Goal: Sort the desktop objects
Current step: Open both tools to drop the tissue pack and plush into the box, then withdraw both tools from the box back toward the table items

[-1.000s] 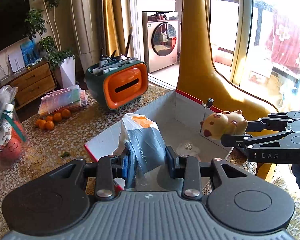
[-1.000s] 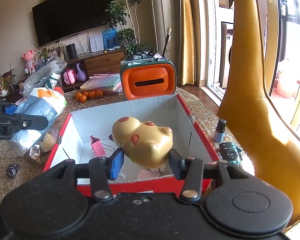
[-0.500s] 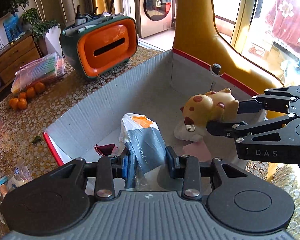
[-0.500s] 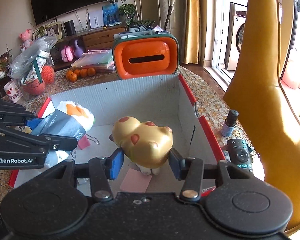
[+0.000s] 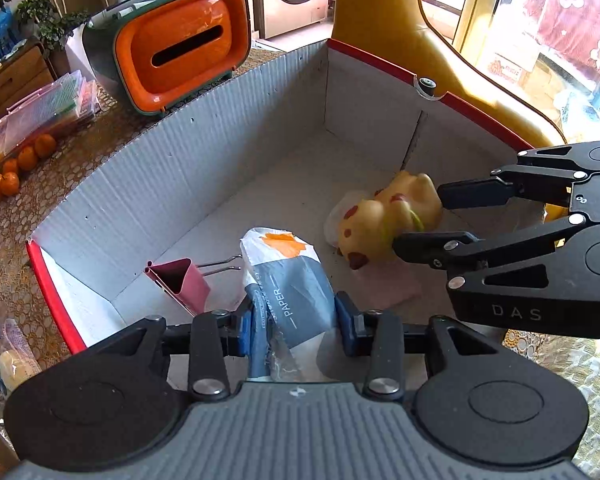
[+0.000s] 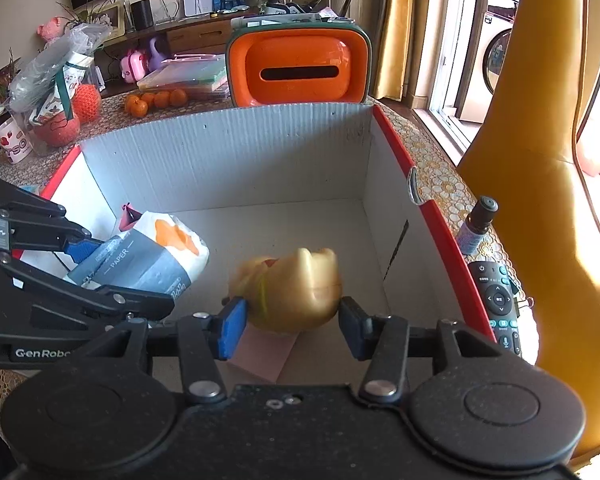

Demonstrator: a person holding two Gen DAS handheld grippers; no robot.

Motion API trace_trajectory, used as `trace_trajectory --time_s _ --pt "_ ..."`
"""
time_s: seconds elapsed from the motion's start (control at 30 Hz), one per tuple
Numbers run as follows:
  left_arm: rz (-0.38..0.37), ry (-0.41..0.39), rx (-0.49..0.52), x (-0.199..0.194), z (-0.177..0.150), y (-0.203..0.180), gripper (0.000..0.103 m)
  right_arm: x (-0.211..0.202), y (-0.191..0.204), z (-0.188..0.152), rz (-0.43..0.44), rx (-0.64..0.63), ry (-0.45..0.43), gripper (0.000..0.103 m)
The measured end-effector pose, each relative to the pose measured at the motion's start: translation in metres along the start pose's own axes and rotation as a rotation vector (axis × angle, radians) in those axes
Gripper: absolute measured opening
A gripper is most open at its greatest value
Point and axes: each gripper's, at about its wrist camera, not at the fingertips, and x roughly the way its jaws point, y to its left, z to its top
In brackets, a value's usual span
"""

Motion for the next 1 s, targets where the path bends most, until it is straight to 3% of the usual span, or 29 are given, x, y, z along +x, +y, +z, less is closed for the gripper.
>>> trace_trajectory --time_s 0.17,0.23,0.37,0.6,0.93,1.0 --pt "0.007 -0.015 -0.034 -0.003 0.000 0.006 0.063 -0.002 0.001 -0.001 -0.003 -0.020 0.003 0.053" --pt "0.006 -0.032 -0.048 -0.007 0.000 0.008 0.068 -0.005 0.001 -0.001 -0.013 -0.021 -0.003 0.054" --pt "-0.013 -0.070 -0.064 -0.019 -0.002 0.010 0.068 -0.013 -0.005 0.000 -0.006 -0.002 -0.015 0.061" --pt "-0.029 -0.132 -0.085 -0.049 -0.014 0.014 0.068 -0.035 -0.001 -0.003 0.011 -0.006 -0.037 0.063" --pt "-0.016 -0.245 -0.118 -0.108 -0.042 0.024 0.068 -0.071 0.030 -0.007 0.042 -0.038 -0.084 0.065" --pt "0.004 -0.275 -0.129 -0.122 -0.050 0.027 0.068 -0.079 0.036 -0.007 0.048 -0.038 -0.098 0.070"
